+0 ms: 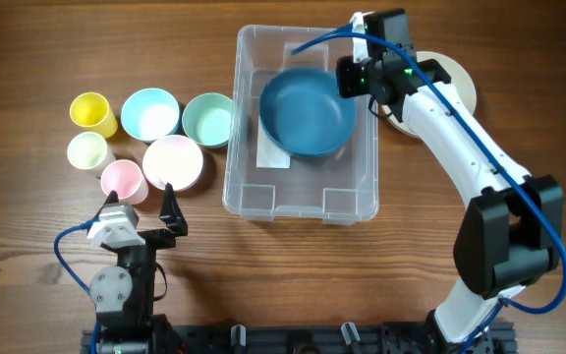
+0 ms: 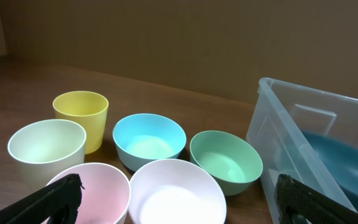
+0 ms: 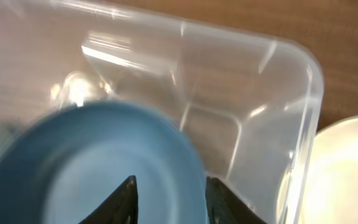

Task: Pack container
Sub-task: 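Move the right gripper to the cream bowl rim and grasp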

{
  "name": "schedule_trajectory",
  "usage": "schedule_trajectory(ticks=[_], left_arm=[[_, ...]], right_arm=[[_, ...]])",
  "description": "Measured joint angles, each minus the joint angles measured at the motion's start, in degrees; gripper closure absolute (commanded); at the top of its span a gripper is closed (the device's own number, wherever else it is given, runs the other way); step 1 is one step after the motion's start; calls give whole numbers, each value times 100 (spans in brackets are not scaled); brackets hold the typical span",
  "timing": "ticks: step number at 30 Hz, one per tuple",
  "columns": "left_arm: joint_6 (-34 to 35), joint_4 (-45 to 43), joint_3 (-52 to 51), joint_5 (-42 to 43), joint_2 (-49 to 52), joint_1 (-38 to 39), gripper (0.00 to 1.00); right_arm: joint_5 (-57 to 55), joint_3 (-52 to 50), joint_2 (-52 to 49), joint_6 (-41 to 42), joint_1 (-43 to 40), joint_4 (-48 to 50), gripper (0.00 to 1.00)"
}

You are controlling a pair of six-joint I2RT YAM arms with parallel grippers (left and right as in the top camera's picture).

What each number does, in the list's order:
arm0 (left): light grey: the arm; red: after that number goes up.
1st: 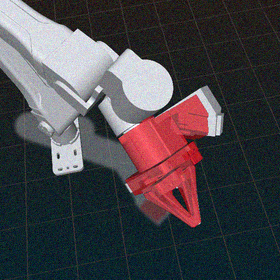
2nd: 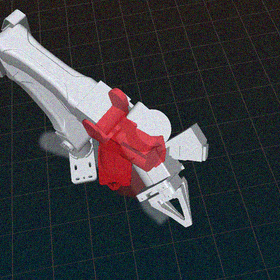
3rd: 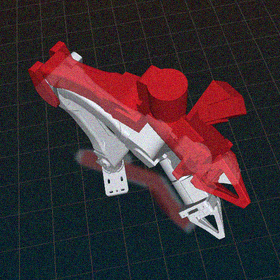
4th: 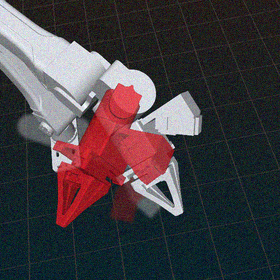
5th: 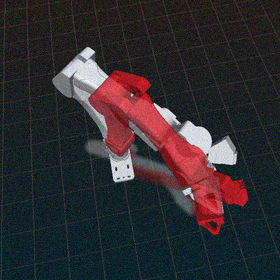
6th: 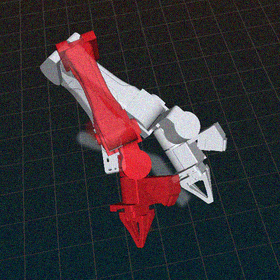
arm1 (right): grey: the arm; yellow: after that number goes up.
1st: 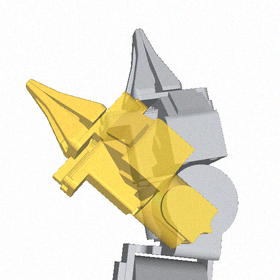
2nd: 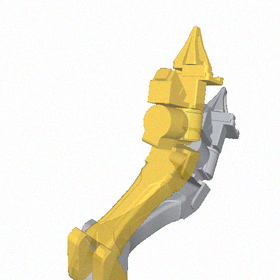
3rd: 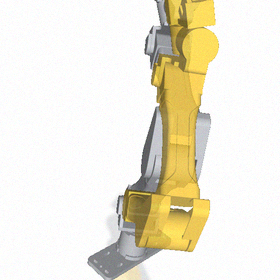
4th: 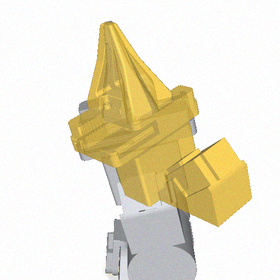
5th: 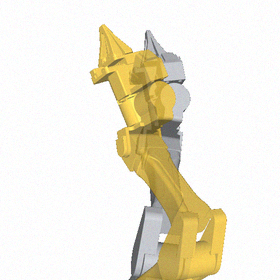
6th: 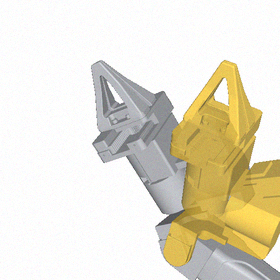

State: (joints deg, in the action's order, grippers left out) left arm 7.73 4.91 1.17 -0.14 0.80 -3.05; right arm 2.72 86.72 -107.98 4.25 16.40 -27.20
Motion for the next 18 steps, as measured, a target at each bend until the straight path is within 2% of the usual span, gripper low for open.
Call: schedule_trajectory(ticks=[4,8,12,14,18], left_arm=[[0,-2,0,0,0,0,0],[0,-2,0,0,0,0,0],[0,-2,0,0,0,0,0],[0,0,0,0,0,0,0],[0,0,0,0,0,0,0]], right_arm=[[-214,0,278,2,-55,98,60],[-763,22,850,2,-396,-221,57],[-1226,120,1351,15,-1228,-824,41],[-1349,153,1419,74,-1711,-1154,30],[-1209,155,1292,116,-2592,-1600,22]])
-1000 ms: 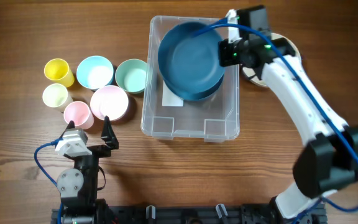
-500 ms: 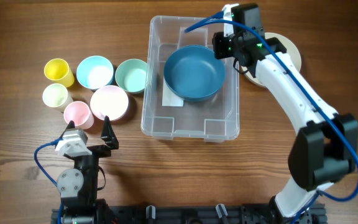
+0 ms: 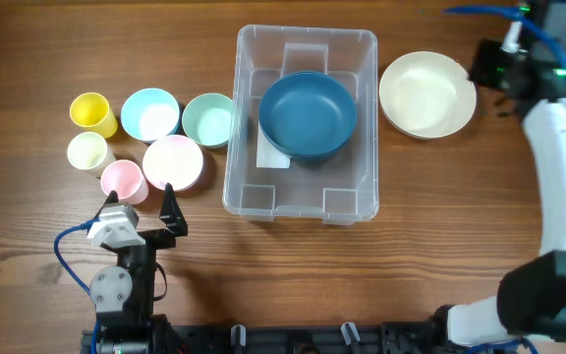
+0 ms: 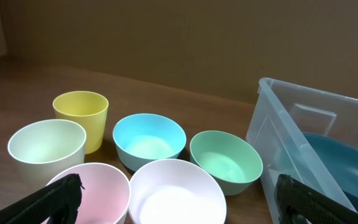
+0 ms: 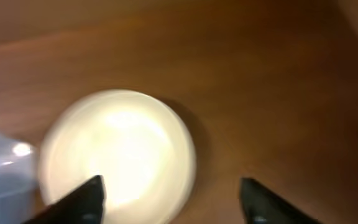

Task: Pack container
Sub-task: 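Move the right gripper to the cream bowl rim and grasp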

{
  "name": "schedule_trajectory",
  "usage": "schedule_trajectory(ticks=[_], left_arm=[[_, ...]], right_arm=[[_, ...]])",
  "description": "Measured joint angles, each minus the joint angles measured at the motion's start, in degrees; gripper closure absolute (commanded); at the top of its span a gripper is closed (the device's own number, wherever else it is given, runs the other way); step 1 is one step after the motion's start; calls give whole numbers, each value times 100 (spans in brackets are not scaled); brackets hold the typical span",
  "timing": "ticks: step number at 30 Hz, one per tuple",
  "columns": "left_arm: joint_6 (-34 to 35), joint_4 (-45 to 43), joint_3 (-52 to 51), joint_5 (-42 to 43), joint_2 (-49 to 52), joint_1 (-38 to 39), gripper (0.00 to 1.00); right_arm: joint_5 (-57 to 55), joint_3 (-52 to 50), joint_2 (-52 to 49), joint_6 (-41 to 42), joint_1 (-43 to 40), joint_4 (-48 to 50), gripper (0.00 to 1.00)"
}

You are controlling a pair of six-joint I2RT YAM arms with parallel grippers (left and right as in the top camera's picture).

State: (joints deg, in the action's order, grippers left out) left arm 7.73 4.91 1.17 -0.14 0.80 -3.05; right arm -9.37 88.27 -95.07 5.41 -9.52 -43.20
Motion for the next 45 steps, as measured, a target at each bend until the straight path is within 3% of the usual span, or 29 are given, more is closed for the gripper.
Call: schedule_trajectory(ticks=[7,17,20,27,32,34,45], left_arm=[[0,-2,0,0,0,0,0],[0,0,0,0,0,0,0],[0,0,0,0,0,0,0],[0,0,0,0,0,0,0],[0,0,0,0,0,0,0],[0,0,0,0,0,0,0],[0,-2,0,0,0,0,0]], right_arm=[[874,0,-763,-2,-815,-94,20],[1827,0,-2256,0,-874,-74,18],[1932,0,-2487,7,-874,-68,27],[2013,-2,-2518,83,-874,122,71],[2035,-2,-2518,79,-874,197,81],[2035,-2,-2518,79,-874,199,91],[2050,-2,-2518,101,-874,216,84]])
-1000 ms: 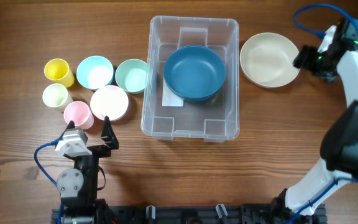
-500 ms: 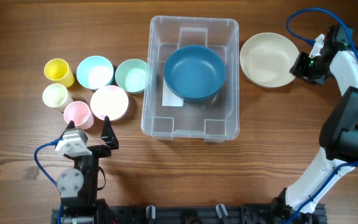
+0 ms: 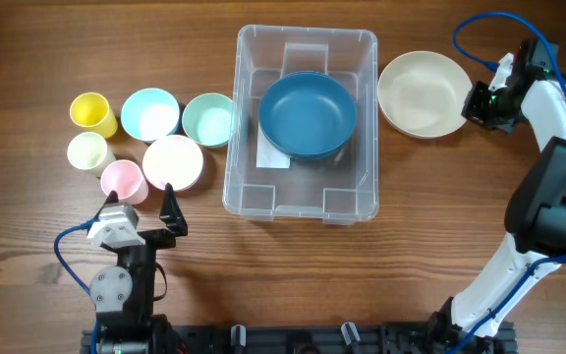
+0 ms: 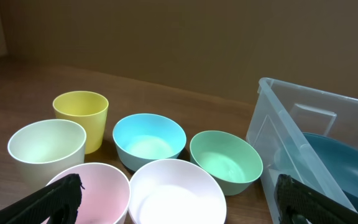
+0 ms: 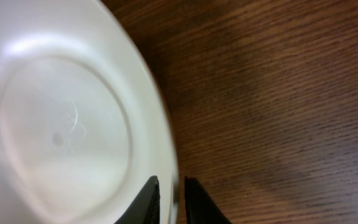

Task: Pack container
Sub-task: 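Move the right gripper to the cream bowl rim and grasp, then lift the cream bowl with the right gripper and place it in the bin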

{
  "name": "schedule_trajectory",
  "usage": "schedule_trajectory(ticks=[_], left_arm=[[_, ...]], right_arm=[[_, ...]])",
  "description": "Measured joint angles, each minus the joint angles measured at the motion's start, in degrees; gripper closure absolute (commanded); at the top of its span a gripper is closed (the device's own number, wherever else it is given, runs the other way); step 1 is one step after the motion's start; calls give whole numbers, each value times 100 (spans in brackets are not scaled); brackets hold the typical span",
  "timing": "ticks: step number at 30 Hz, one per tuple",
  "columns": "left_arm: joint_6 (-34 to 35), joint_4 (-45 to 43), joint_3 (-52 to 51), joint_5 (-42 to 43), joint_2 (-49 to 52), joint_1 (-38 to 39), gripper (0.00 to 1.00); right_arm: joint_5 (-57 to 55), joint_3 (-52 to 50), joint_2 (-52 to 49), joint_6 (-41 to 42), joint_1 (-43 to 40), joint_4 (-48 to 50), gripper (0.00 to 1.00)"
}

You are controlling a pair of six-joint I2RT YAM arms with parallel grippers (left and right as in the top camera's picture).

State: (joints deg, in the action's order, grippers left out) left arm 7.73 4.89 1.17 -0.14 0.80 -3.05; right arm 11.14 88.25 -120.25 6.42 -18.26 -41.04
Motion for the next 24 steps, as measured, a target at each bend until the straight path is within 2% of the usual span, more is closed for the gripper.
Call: schedule_trajectory(ticks=[8,9,10,12,13,18,24], left_arm=[[0,0,0,0,0,0,0],[0,2,0,0,0,0,0],[0,0,0,0,0,0,0],[0,0,0,0,0,0,0],[0,0,0,0,0,0,0],[0,2,-2,0,0,0,0],[0,0,-2,0,0,0,0]], right_arm=[[-7,-15,0,31,0,216,84],[-9,-20,0,46,0,227,80],[-9,-37,0,48,0,254,72],[-24,-72,0,68,0,258,69],[-24,-92,0,109,0,256,70],[-44,-236,0,149,0,424,95],[-68,-273,0,149,0,496,96]])
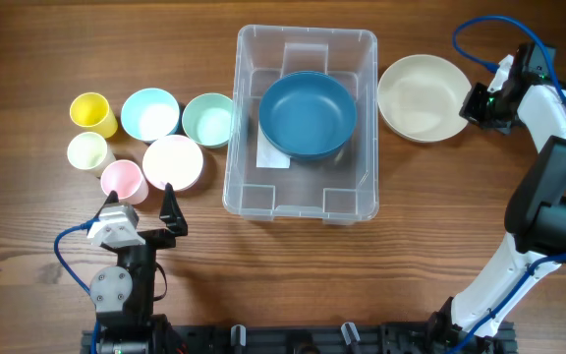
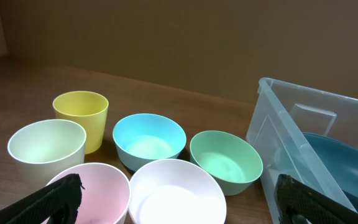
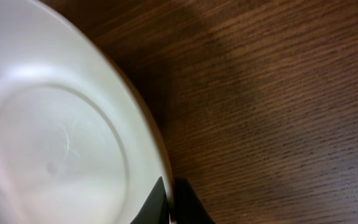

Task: Pack container
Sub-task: 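Lift the cream bowl with the right gripper and place it in the bin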

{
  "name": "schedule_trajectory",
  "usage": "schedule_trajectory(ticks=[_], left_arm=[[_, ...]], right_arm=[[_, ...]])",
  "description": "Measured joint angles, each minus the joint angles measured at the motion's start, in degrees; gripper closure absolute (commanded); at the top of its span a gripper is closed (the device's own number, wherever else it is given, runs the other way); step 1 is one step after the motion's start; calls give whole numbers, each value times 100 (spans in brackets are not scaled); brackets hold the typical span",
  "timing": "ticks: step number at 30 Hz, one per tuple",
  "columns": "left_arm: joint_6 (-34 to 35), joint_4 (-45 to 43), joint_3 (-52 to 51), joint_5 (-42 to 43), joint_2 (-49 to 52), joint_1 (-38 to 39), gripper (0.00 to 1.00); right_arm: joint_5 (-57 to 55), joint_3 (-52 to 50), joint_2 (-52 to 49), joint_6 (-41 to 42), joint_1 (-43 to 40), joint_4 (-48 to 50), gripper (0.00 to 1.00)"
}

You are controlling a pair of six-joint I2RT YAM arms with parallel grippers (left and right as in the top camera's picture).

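Note:
A clear plastic container (image 1: pixel 303 202) stands mid-table with a dark blue bowl (image 1: pixel 308 113) inside it. To its right lies a cream bowl (image 1: pixel 423 94), and my right gripper (image 3: pixel 169 202) is shut on its right rim (image 3: pixel 157 155), one finger inside and one outside. To the left stand a light blue bowl (image 2: pixel 149 138), a green bowl (image 2: pixel 225 159), a white bowl (image 2: pixel 178 194), and yellow (image 2: pixel 81 114), pale (image 2: pixel 46 147) and pink (image 2: pixel 92 191) cups. My left gripper (image 2: pixel 178 208) rests open near the white bowl, holding nothing.
A white label (image 1: pixel 271 157) lies on the container floor beside the blue bowl. The right arm (image 1: pixel 548 157) runs along the table's right side, its blue cable (image 1: pixel 480 25) looping above the cream bowl.
My right gripper's fingers have closed on the cream bowl's rim; before, they straddled it with a gap. The bowl looks slightly shifted. The left arm has not moved.
My right gripper was first over the container at the blue bowl's rim. Then it was away to the right, above the cream bowl, with the blue bowl left in the container. Then it straddled the cream bowl's right rim, and now it grips it.

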State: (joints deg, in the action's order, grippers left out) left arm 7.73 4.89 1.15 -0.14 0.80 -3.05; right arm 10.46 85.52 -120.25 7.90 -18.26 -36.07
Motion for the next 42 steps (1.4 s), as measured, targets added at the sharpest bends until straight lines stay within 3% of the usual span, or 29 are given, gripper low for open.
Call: schedule_trajectory(ticks=[11,19,24,35,42], left_arm=[[0,0,2,0,0,0,0],[0,2,0,0,0,0,0],[0,2,2,0,0,0,0],[0,0,0,0,0,0,0],[0,2,0,0,0,0,0]], right_arm=[[-205,297,208,-28,-278,-452,96],[-452,990,1541,-44,-315,-308,96],[-201,1062,2085,-87,352,-334,96],[85,1038,2114,-411,2592,-1340,96],[-260,656,2114,-573,3108,-1342,96]])
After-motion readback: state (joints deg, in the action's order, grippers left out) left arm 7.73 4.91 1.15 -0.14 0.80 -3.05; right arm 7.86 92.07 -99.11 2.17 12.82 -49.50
